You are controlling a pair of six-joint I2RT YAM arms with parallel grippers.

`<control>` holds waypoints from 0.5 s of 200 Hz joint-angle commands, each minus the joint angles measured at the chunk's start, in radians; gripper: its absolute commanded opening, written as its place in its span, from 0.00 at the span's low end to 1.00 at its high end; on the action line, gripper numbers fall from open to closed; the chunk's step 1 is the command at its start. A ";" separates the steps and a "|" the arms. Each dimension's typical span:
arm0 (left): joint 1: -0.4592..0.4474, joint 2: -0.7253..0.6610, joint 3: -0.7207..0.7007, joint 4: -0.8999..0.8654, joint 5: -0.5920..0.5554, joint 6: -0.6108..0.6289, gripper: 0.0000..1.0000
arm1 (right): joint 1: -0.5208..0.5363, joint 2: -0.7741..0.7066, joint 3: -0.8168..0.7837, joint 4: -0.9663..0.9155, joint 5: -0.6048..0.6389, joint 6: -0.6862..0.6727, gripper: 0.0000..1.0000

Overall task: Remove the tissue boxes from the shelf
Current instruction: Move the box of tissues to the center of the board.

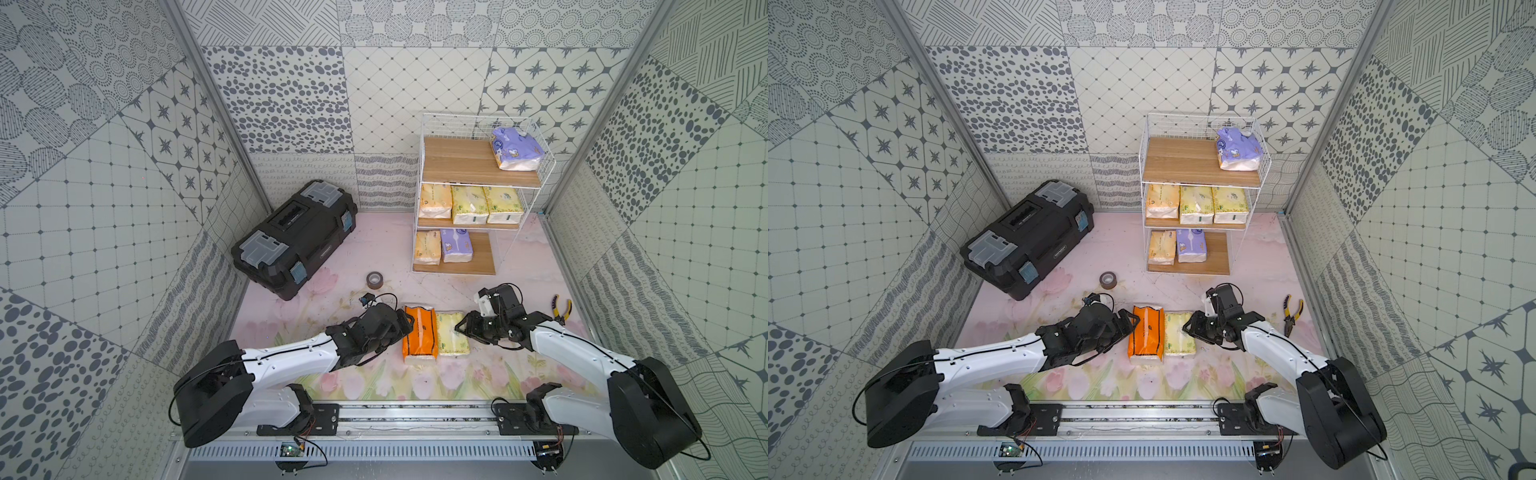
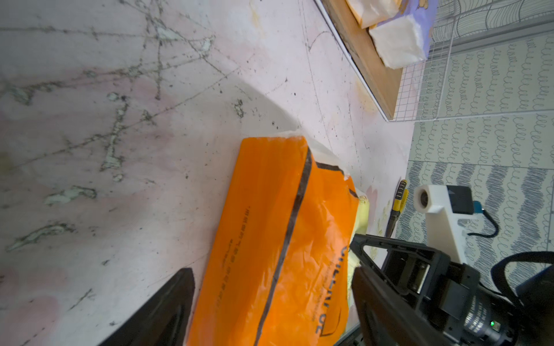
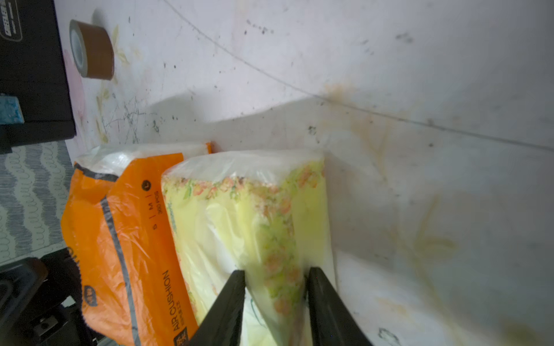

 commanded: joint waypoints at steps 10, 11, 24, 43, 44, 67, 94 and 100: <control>0.006 -0.127 0.014 -0.268 -0.153 0.007 0.85 | 0.090 0.062 0.021 0.145 0.010 0.081 0.36; 0.006 -0.131 0.014 -0.276 -0.155 0.006 0.85 | 0.093 0.064 0.022 0.147 0.011 0.084 0.36; 0.006 -0.185 0.011 -0.364 -0.209 -0.012 0.85 | 0.129 0.090 0.028 0.168 0.029 0.109 0.36; 0.006 -0.275 0.006 -0.452 -0.267 -0.028 0.86 | 0.185 0.137 0.066 0.210 0.049 0.144 0.36; 0.006 -0.279 0.005 -0.454 -0.269 -0.027 0.86 | 0.188 0.138 0.068 0.212 0.049 0.146 0.36; 0.005 -0.371 -0.019 -0.434 -0.274 0.007 0.85 | 0.223 0.187 0.097 0.244 0.066 0.177 0.42; 0.006 -0.420 -0.033 -0.328 -0.212 0.074 0.83 | 0.217 0.127 0.095 0.195 0.182 0.193 0.52; 0.005 -0.428 -0.040 -0.289 -0.193 0.081 0.83 | 0.212 0.097 0.097 0.167 0.213 0.192 0.53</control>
